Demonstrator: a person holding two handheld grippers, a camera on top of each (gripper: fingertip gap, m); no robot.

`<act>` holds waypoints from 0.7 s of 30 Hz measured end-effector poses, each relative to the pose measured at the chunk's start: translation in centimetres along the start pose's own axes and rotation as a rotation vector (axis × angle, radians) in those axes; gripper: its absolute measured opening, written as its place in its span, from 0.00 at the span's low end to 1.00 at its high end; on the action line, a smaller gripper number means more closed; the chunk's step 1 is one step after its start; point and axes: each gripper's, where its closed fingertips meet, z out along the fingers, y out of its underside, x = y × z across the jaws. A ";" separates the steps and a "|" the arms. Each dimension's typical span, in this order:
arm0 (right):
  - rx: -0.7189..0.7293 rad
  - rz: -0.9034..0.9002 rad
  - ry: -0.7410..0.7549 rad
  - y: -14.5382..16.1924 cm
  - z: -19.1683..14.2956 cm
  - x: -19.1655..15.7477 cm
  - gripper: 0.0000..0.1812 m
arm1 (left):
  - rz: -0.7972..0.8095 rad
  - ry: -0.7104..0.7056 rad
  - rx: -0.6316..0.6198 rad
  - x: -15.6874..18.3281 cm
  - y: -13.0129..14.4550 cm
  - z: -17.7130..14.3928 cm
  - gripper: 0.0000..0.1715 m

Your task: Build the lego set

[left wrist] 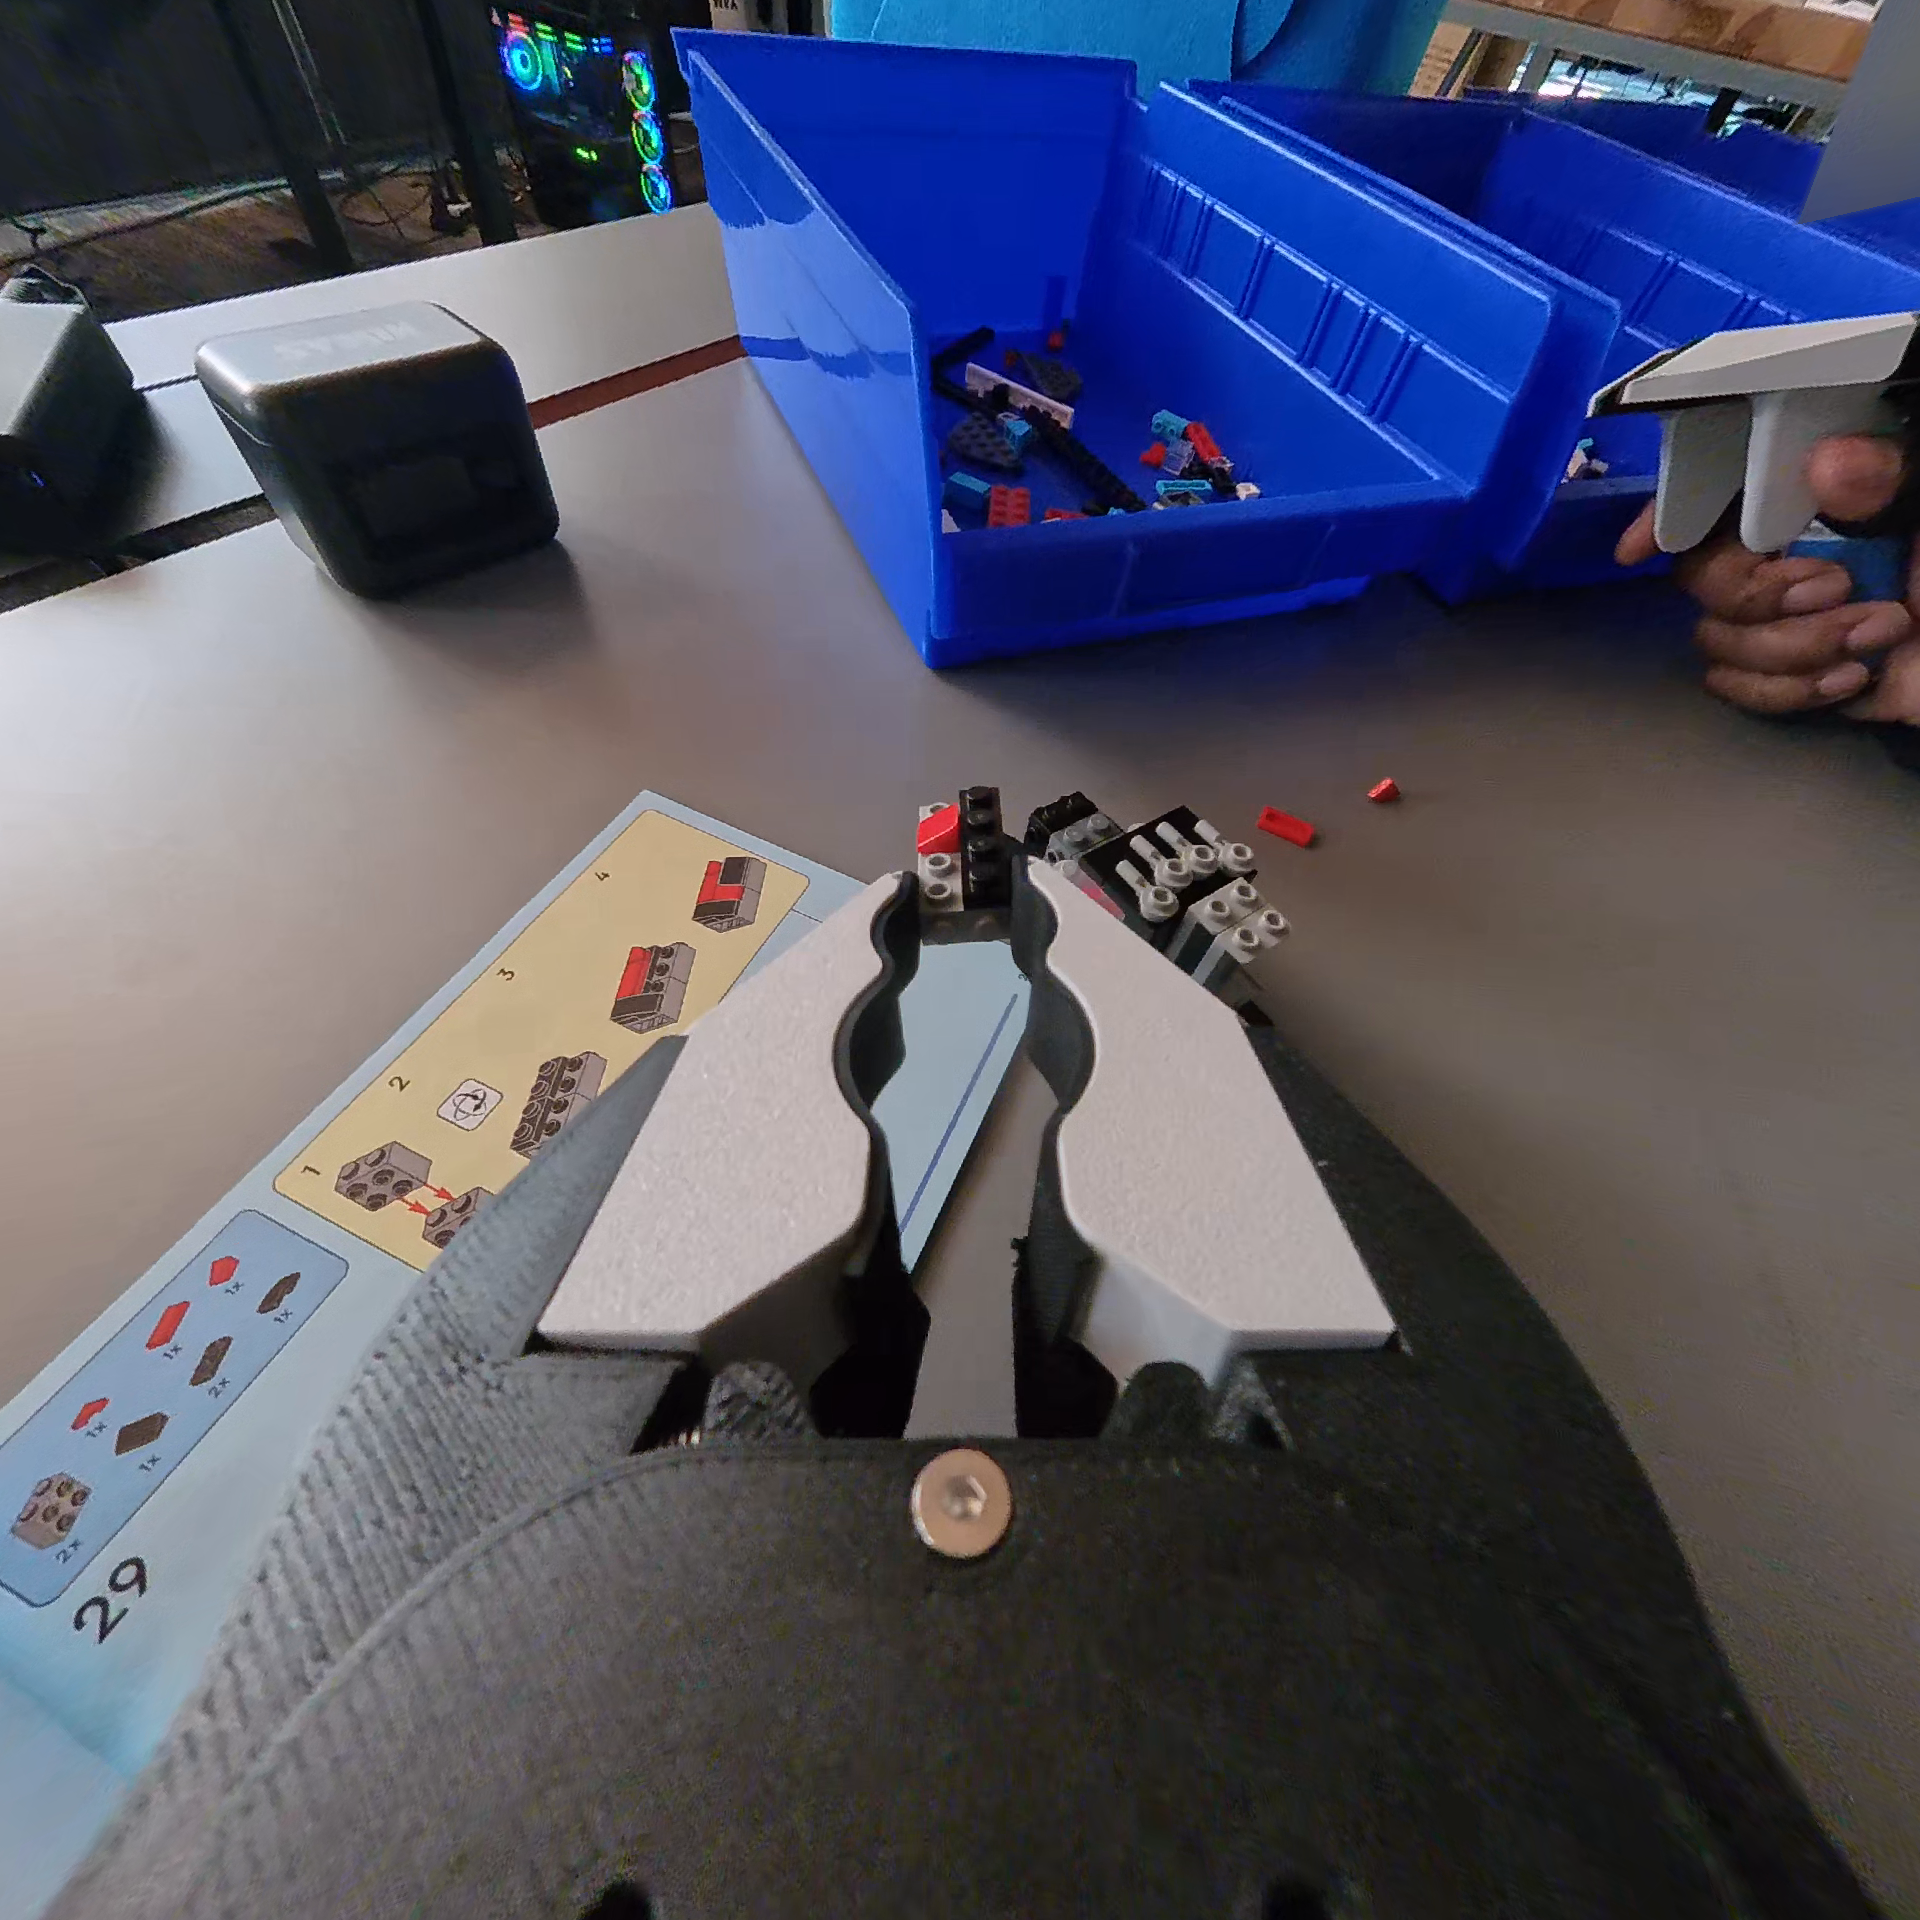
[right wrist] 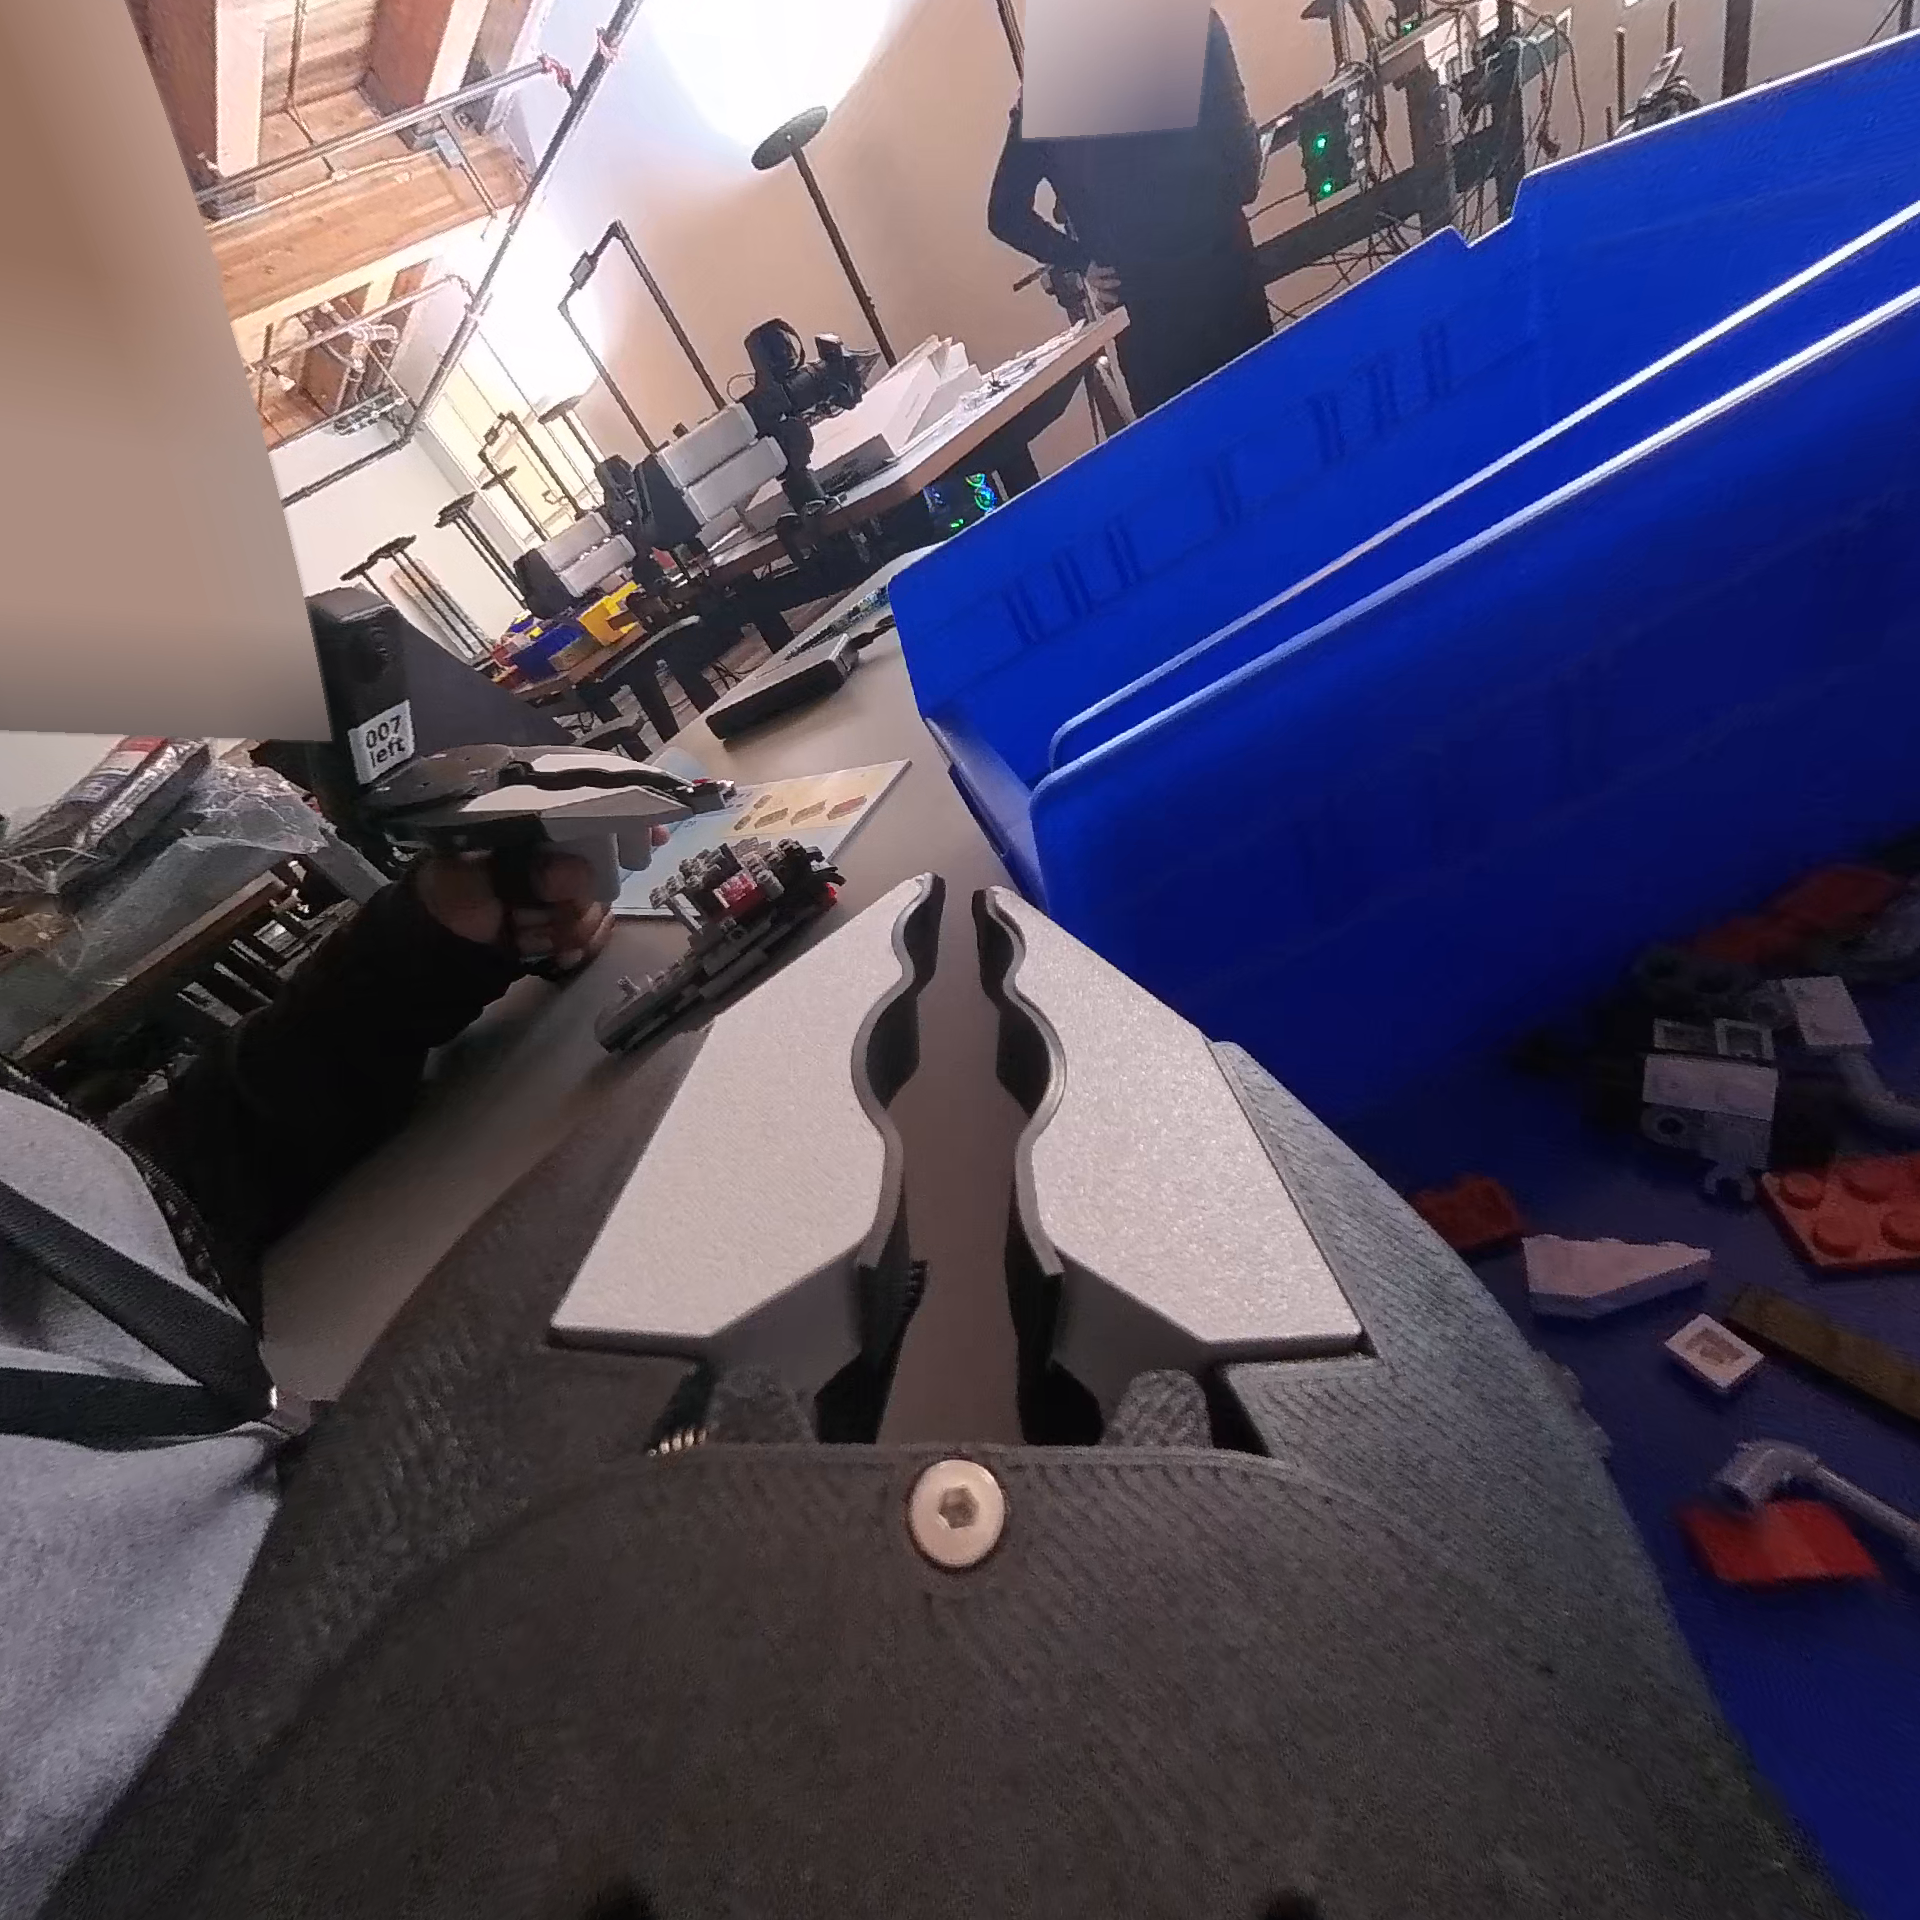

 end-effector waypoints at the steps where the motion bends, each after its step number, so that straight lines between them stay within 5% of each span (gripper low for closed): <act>1: 0.001 0.000 -0.001 0.0 0.0 0.0 0.03 | -0.001 0.000 -0.002 0.0 0.0 0.0 0.10; 12: -0.049 0.069 -0.063 0.0 -0.3 -0.5 0.07 | -0.007 0.000 -0.009 -0.1 0.1 0.1 0.10; 15: -0.139 0.065 -0.086 -3.1 -1.7 -0.4 0.10 | -0.006 0.003 -0.008 -0.1 0.1 0.1 0.10; 21: -0.607 -0.274 0.282 -7.4 -3.2 12.0 0.19 | 0.004 0.027 -0.014 0.3 0.2 0.2 0.10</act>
